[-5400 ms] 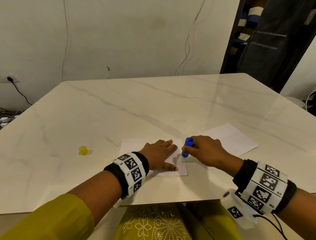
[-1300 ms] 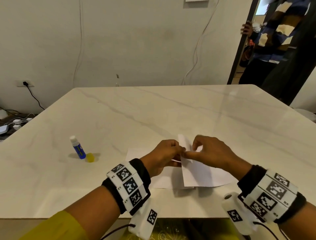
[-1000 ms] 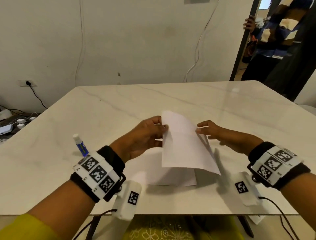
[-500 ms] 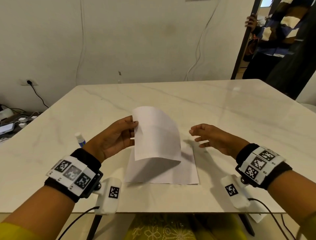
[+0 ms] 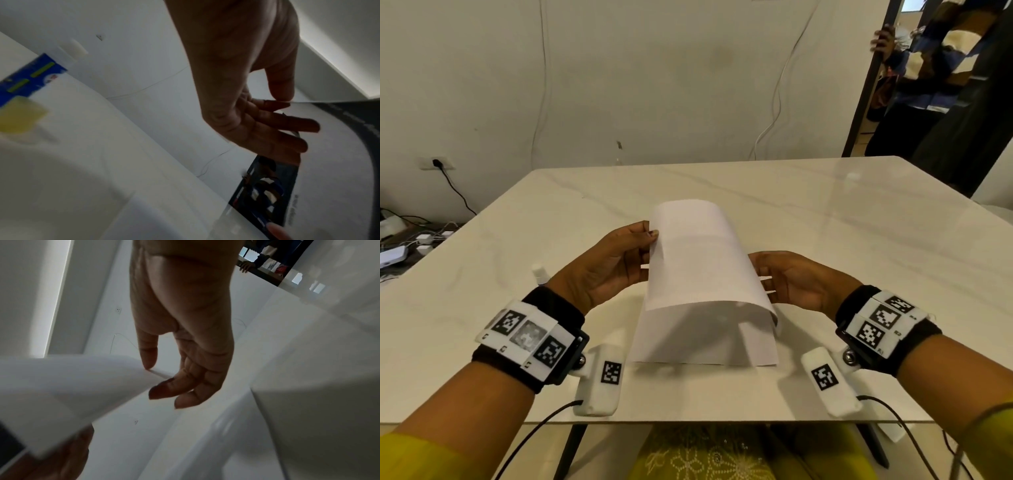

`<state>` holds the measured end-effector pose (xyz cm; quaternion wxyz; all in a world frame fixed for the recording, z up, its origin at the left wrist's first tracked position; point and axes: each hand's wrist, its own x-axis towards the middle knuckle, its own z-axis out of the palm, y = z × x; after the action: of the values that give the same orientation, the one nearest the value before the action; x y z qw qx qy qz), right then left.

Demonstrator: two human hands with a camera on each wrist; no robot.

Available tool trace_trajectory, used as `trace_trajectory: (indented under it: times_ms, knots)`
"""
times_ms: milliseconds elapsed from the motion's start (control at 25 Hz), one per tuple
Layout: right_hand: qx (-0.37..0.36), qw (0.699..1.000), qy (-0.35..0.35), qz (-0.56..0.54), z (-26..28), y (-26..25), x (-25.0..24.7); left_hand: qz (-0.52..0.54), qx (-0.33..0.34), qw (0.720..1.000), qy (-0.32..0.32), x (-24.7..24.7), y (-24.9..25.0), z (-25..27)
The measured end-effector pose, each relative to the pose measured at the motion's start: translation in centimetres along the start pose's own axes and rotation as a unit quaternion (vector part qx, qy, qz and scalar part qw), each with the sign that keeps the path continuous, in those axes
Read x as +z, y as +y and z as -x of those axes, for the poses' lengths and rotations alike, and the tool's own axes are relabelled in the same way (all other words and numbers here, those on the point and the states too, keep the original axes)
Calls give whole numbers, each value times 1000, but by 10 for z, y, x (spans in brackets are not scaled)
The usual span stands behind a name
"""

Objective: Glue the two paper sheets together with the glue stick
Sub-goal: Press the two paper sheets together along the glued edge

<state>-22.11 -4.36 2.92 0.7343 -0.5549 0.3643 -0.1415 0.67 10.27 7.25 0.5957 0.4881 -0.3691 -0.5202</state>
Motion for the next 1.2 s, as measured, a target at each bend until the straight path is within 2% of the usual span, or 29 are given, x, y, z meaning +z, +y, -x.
trace_trajectory:
  times_ms: [120,240,400,720,1200]
  knots:
    - [10,996,61,70,0,3,-10,-58,-74,992,88,-21,-11,-2]
    - [35,983,92,152,1,9,-13,-127,-169,964,158,-34,-21,-4]
    - [55,973,117,191,-2,19,-11,-229,-222,932,171,-35,-31,-10]
    - [73,964,146,210,-5,18,-7,-320,-270,890,179,-30,-48,-14]
    - [88,957,155,231,-11,22,-4,-329,-250,886,209,-37,-60,-14]
